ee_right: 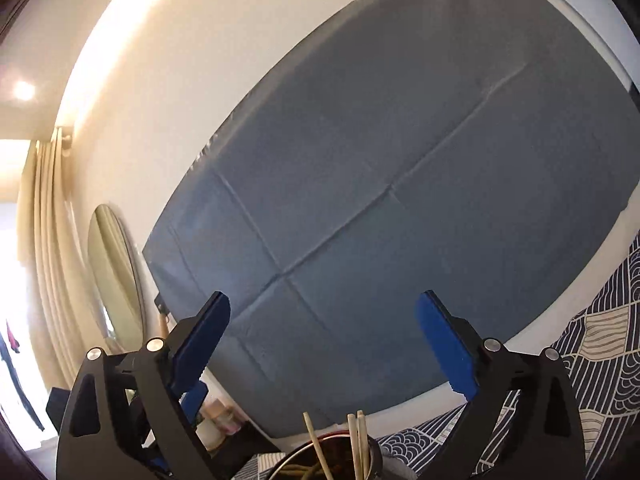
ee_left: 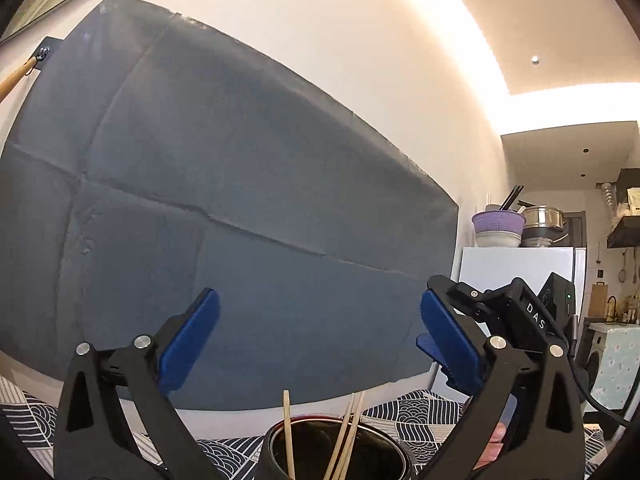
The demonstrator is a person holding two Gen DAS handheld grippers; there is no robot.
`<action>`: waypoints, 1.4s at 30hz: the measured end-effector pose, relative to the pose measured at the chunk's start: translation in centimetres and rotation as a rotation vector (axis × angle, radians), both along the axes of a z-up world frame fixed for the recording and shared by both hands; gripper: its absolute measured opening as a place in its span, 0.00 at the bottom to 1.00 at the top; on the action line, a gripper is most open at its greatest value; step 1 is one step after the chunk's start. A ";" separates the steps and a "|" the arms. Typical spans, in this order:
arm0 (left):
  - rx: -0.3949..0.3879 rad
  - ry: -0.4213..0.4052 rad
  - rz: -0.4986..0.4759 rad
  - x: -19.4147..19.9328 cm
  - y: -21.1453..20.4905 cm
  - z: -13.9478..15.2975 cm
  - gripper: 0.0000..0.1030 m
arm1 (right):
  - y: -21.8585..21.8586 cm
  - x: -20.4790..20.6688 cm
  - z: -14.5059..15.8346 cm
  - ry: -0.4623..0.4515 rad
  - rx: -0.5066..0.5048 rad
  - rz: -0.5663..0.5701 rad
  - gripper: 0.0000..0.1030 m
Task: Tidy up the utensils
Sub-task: 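Open the right tool over the cup while the left tool opens too, then withdraw both open tools from the cup toward the remaining chopsticks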
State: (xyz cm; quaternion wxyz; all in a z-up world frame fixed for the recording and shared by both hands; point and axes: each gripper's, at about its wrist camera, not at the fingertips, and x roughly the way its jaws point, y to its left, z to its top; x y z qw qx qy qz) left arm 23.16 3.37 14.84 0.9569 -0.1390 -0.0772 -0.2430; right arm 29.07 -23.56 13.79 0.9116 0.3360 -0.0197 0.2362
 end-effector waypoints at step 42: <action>0.186 0.539 0.210 -3.9 1.4 0.7 0.95 | -3.1 -7.6 2.4 0.408 -0.359 -0.037 0.93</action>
